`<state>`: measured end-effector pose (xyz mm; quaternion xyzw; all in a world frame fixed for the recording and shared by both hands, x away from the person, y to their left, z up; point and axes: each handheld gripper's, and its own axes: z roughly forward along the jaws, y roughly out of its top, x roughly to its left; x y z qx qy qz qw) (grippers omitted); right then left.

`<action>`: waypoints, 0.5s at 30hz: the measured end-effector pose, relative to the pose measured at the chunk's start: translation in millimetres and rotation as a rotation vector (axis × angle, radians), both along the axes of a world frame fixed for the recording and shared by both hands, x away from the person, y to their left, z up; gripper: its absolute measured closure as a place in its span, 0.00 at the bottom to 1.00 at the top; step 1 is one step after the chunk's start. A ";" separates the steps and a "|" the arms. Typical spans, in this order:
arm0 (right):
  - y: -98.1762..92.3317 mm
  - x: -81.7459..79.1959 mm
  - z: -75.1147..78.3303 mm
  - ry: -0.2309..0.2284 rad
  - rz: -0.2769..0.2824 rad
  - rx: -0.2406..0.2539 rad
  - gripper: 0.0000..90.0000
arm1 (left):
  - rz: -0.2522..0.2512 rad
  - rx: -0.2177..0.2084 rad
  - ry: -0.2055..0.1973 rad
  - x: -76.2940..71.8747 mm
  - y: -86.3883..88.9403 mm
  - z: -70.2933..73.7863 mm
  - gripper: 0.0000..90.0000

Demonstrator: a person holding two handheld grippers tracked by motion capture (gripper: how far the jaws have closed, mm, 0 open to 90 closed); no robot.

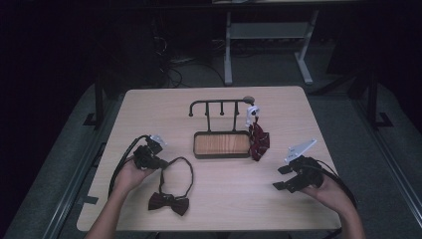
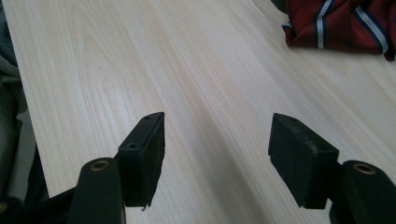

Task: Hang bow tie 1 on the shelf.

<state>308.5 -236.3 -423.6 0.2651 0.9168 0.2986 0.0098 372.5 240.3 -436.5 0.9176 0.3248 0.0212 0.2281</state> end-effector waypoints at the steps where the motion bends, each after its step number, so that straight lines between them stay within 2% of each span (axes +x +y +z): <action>1: -0.3 0.0 -0.1 0.001 -0.002 -0.001 0.40 | -0.006 -0.011 -0.008 -1.5 -0.3 2.0 0.99; 2: -0.6 0.1 -0.2 0.002 -0.002 0.001 0.40 | -0.007 -0.011 0.002 -2.4 -1.2 4.7 0.99; 4: -1.0 0.4 -0.6 -0.001 -0.001 0.003 0.40 | -0.029 0.001 -0.012 -3.7 -2.2 10.7 0.99; 8: -1.0 0.2 -1.3 0.002 0.000 0.002 0.40 | -0.051 -0.021 -0.015 -7.3 -6.3 24.9 0.99; 15: -2.6 0.8 -3.6 0.009 0.001 0.005 0.40 | -0.096 -0.013 -0.018 -9.8 -7.5 39.9 0.99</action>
